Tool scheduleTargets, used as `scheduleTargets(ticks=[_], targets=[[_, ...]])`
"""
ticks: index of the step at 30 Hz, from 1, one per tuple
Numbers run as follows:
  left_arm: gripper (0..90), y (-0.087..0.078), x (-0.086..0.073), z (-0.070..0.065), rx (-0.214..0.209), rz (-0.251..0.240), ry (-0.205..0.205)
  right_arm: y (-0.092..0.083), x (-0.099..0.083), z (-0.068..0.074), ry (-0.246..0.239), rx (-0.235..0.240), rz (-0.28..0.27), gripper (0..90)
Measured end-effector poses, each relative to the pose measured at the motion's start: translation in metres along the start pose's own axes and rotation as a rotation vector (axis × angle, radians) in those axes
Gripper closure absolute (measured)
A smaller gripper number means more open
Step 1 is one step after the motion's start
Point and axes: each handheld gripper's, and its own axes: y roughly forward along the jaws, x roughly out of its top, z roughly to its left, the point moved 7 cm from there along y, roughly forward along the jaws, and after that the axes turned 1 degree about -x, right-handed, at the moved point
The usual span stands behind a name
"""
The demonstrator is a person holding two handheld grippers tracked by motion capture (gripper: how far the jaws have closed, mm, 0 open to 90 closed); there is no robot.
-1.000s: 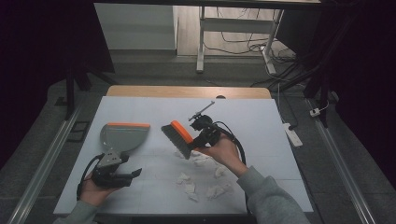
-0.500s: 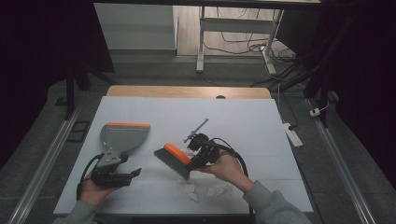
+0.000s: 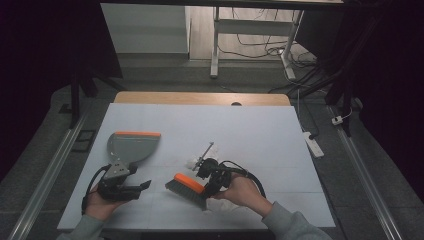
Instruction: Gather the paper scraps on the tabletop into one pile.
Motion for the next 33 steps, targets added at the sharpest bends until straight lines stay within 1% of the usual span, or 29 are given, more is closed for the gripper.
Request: scheduleTargets(ticks=[2, 5, 6, 8, 10, 12, 13, 15, 17, 18, 20, 21, 23, 26, 28, 31, 33], targets=[[28.4, 0.000, 0.000, 0.000, 0.001, 0.000, -0.001, 0.000, 0.002, -0.008, 0.012, -0.019, -0.004, 70.4], [28.4, 0.000, 0.000, 0.000, 0.001, 0.000, -0.001, -0.002, 0.004, -0.024, 0.047, -0.047, -0.009, 70.3], [28.4, 0.000, 0.000, 0.000, 0.000, 0.000, -0.002, -0.004, 0.005, -0.030, 0.074, -0.059, -0.016, 70.4], [28.4, 0.000, -0.001, 0.001, 0.000, 0.001, -0.002, -0.009, 0.007, -0.045, 0.101, -0.106, -0.031, 70.4], [28.5, 0.001, -0.001, 0.001, 0.000, 0.002, -0.001, -0.015, 0.008, -0.057, 0.124, -0.139, -0.050, 70.4], [28.5, 0.000, -0.001, 0.001, 0.000, 0.002, -0.001, -0.021, 0.008, -0.065, 0.130, -0.163, -0.074, 70.4], [28.5, 0.000, -0.001, 0.001, 0.000, 0.001, -0.001, -0.025, 0.008, -0.065, 0.134, -0.159, -0.088, 70.4], [28.5, 0.000, -0.001, 0.001, 0.000, 0.001, -0.002, -0.033, 0.009, -0.063, 0.126, -0.148, -0.124, 70.4], [28.5, 0.001, -0.001, 0.001, 0.000, 0.003, -0.002, -0.043, 0.009, -0.059, 0.102, -0.156, -0.154, 70.4], [28.5, 0.001, -0.001, 0.001, 0.001, 0.003, 0.000, -0.049, 0.009, -0.057, 0.104, -0.155, -0.174, 70.4], [28.5, 0.001, -0.001, 0.000, 0.001, 0.000, 0.000, -0.060, 0.009, -0.054, 0.085, -0.162, -0.204, 70.4], [28.6, 0.001, 0.000, 0.000, 0.001, 0.000, 0.000, -0.065, 0.008, -0.053, 0.082, -0.163, -0.216, 70.4], [28.5, 0.001, 0.000, 0.000, 0.001, 0.001, 0.000, -0.074, 0.005, -0.052, 0.083, -0.179, -0.237, 70.4], [28.5, 0.001, 0.000, -0.001, 0.000, 0.004, 0.004, -0.078, 0.001, -0.055, 0.090, -0.189, -0.242, 70.4], [28.6, 0.001, 0.000, -0.001, 0.000, 0.002, 0.003, -0.075, -0.003, -0.057, 0.096, -0.191, -0.226, 70.4], [28.6, 0.001, -0.001, -0.001, -0.002, 0.001, 0.001, -0.070, -0.012, -0.058, 0.094, -0.153, -0.215, 70.4], [28.6, 0.002, -0.001, 0.000, -0.003, 0.003, 0.000, -0.068, -0.021, -0.055, 0.066, -0.139, -0.195, 70.4]])
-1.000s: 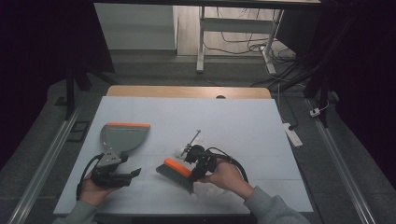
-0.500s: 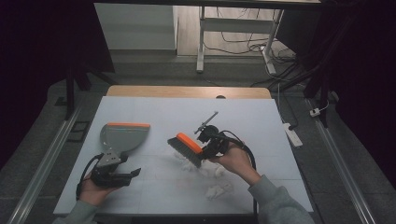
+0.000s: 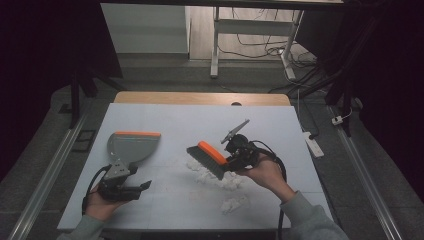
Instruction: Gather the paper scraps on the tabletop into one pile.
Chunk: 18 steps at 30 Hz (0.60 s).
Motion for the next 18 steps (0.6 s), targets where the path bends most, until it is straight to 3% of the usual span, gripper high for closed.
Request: scheduleTargets(ticks=[7, 11, 14, 16, 18], targets=[[28.8, 0.001, 0.000, -0.001, -0.003, 0.004, 0.006, -0.012, -0.043, 0.021, -0.127, 0.049, 0.114, 70.4], [28.8, 0.002, 0.001, -0.001, -0.002, 0.005, 0.007, -0.007, -0.067, 0.036, -0.193, 0.096, 0.189, 70.4], [28.8, 0.002, 0.001, -0.002, -0.003, 0.007, 0.008, 0.000, -0.076, 0.047, -0.231, 0.112, 0.215, 70.5], [28.8, 0.002, 0.001, -0.002, -0.003, 0.007, 0.008, 0.007, -0.080, 0.050, -0.268, 0.124, 0.264, 70.4], [28.8, 0.002, 0.001, -0.002, -0.002, 0.007, 0.009, 0.012, -0.078, 0.050, -0.284, 0.101, 0.264, 70.5]])
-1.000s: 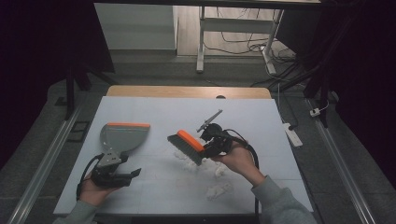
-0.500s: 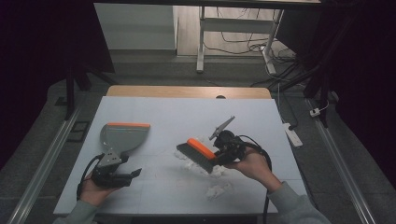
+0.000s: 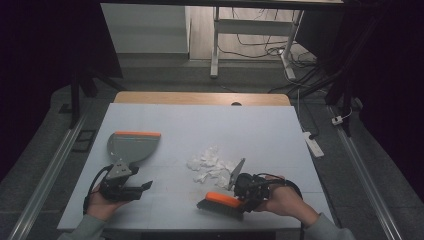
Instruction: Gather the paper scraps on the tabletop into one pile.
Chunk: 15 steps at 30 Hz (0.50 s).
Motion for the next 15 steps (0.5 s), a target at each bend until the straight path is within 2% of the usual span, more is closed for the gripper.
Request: scheduleTargets(ticks=[2, 7, 12, 15], targets=[[28.8, 0.000, 0.000, 0.000, 0.001, 0.000, -0.002, 0.001, 0.005, -0.006, -0.010, -0.024, 0.014, 70.4], [28.8, 0.000, -0.001, 0.001, 0.002, -0.001, -0.003, 0.005, 0.020, -0.029, -0.017, -0.057, 0.004, 70.4], [28.8, -0.001, -0.001, 0.001, 0.002, -0.001, -0.003, 0.001, 0.037, -0.068, 0.018, -0.159, -0.022, 70.5], [28.8, -0.001, -0.001, 0.001, 0.003, -0.001, -0.003, 0.002, 0.045, -0.085, 0.047, -0.177, -0.059, 70.5]])
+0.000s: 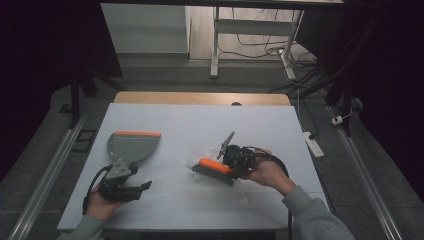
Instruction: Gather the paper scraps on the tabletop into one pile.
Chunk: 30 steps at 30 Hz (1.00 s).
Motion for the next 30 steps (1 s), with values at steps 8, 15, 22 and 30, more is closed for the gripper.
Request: scheduleTargets(ticks=[8, 15, 22, 30], targets=[[28.9, 0.001, 0.000, 0.000, -0.004, 0.003, -0.001, -0.034, -0.002, -0.002, 0.065, 0.014, -0.127, 70.4], [28.9, 0.001, 0.000, 0.000, 0.000, 0.002, 0.002, -0.064, 0.003, -0.020, 0.220, -0.059, -0.221, 70.4], [28.9, 0.001, 0.000, 0.000, 0.000, 0.003, 0.003, -0.032, 0.049, -0.005, 0.325, 0.066, -0.266, 70.5], [28.9, 0.000, 0.000, 0.000, 0.001, 0.001, 0.004, 0.028, 0.106, 0.018, 0.442, 0.225, -0.202, 70.5]])
